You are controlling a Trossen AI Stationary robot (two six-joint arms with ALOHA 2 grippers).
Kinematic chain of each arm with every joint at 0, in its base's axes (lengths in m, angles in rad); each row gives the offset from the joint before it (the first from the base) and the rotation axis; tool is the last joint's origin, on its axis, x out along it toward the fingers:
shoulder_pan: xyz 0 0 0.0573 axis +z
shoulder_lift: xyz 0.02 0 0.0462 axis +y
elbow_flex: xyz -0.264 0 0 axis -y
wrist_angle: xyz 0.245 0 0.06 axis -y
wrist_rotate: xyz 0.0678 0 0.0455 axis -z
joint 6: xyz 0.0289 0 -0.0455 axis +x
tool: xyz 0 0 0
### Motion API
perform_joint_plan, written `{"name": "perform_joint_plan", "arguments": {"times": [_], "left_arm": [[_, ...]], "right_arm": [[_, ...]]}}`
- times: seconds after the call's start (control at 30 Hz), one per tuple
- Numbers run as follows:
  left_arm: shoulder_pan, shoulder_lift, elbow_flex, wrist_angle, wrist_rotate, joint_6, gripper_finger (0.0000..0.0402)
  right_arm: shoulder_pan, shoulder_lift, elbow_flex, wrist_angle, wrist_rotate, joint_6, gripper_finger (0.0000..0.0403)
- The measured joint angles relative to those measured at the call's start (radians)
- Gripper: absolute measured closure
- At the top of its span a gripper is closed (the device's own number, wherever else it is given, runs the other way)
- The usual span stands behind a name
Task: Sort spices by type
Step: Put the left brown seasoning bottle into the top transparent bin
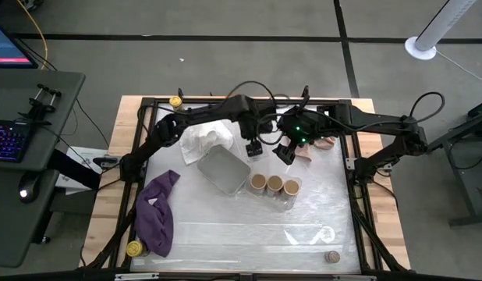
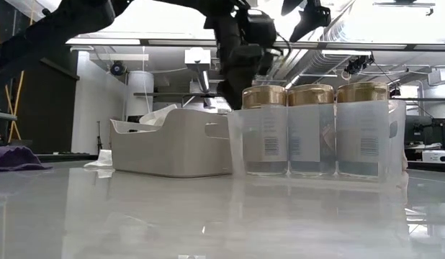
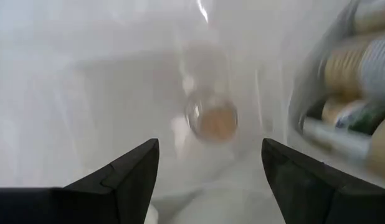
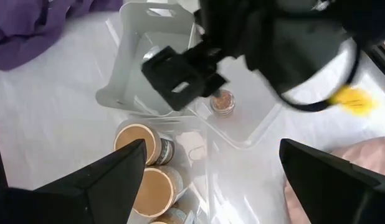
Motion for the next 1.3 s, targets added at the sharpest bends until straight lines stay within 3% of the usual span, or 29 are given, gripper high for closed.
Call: {"name": "perform_joint_plan", "arguments": {"times": [0.17, 0.33, 0.4, 0.57, 0.77, 1.07, 1.3], "left_arm": [[0.006, -0.004, -0.007, 0.135, -0.013, -0.104, 0.0190], [-0.029, 0.002, -0.098, 0.247, -0.108, -0.205, 0.0350], [-0.043, 0.002, -0.147, 0.288, -0.117, -0.242, 0.0385], [-0.072, 0.004, -0.242, 0.365, -0.188, -0.324, 0.0398], [-0.088, 0.006, -0.262, 0.415, -0.256, -0.369, 0.0401], [-0.077, 0.006, -0.345, 0.397, -0.240, -0.386, 0.0401], [-0.089, -0.004, -0.346, 0.325, -0.172, -0.353, 0.0401]], "right_arm": [[0.000, 0.000, 0.000, -0.001, 0.000, -0.003, 0.0041], [0.000, 0.000, 0.000, -0.010, 0.000, 0.001, 0.0041], [0.000, 0.000, 0.000, -0.012, 0.000, 0.001, 0.0041], [0.000, 0.000, 0.000, -0.016, 0.000, 0.001, 0.0041], [0.000, 0.000, 0.000, -0.018, 0.000, 0.001, 0.0041], [0.000, 0.000, 0.000, -0.018, 0.000, 0.011, 0.0041], [0.000, 0.000, 0.000, -0.017, 0.000, 0.011, 0.0041]]}}
